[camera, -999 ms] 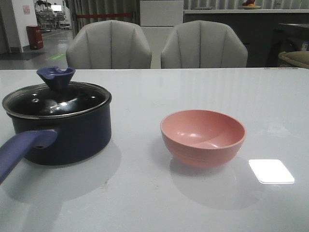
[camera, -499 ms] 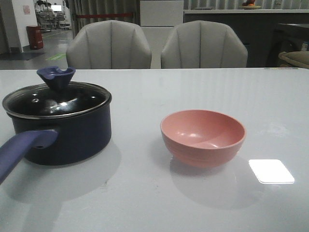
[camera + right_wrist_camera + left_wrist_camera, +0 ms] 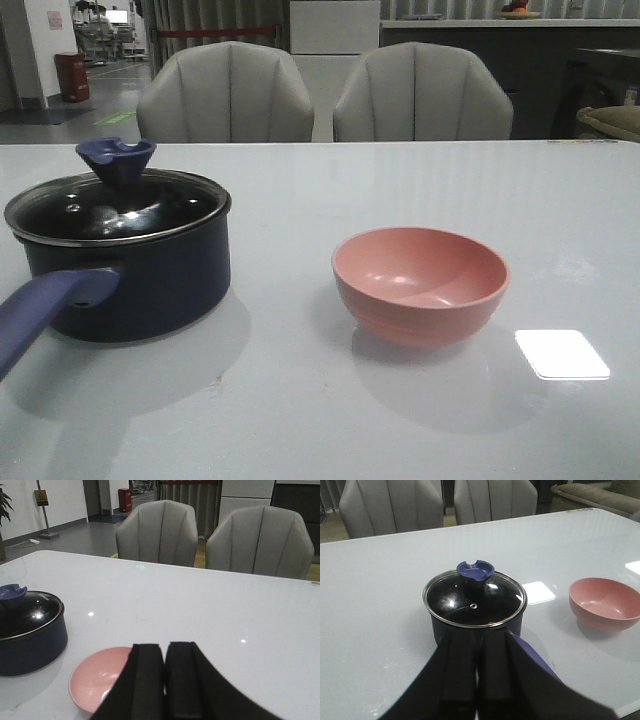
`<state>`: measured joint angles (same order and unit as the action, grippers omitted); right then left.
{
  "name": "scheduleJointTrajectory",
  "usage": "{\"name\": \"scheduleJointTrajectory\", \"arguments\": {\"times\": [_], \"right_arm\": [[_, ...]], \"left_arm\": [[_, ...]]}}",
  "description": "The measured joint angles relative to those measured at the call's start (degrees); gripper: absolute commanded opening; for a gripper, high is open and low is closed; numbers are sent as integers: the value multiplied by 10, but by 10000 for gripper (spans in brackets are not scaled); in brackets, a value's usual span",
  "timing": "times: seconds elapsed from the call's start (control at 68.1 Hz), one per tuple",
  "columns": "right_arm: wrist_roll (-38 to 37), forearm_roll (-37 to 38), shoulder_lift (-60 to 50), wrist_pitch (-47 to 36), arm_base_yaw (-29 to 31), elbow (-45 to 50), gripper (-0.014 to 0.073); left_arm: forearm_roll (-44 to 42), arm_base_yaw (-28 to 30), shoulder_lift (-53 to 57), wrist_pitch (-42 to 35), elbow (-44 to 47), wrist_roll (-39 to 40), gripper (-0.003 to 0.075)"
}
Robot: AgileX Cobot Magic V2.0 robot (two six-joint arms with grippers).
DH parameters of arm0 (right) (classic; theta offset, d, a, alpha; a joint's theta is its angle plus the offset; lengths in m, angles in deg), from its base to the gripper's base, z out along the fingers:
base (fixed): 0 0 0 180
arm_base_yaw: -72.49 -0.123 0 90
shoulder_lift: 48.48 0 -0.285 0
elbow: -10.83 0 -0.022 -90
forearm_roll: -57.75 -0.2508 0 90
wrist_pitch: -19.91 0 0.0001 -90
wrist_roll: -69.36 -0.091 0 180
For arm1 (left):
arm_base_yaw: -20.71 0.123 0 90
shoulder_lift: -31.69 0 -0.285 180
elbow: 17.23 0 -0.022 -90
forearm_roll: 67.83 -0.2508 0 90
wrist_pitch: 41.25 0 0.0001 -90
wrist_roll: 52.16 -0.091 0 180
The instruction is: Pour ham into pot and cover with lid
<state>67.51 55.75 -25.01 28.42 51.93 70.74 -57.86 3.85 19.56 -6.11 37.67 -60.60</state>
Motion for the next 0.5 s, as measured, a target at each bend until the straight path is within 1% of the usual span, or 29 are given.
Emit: {"name": "scheduleJointTrajectory", "arguments": {"times": [0.367, 0.499], "right_arm": [[0, 0, 0, 0, 0, 0, 146], [0, 0, 0, 0, 0, 0, 146]], "left_arm": [[0, 0, 0, 0, 0, 0, 113], [-7, 6, 0, -24, 20, 0, 113]]}}
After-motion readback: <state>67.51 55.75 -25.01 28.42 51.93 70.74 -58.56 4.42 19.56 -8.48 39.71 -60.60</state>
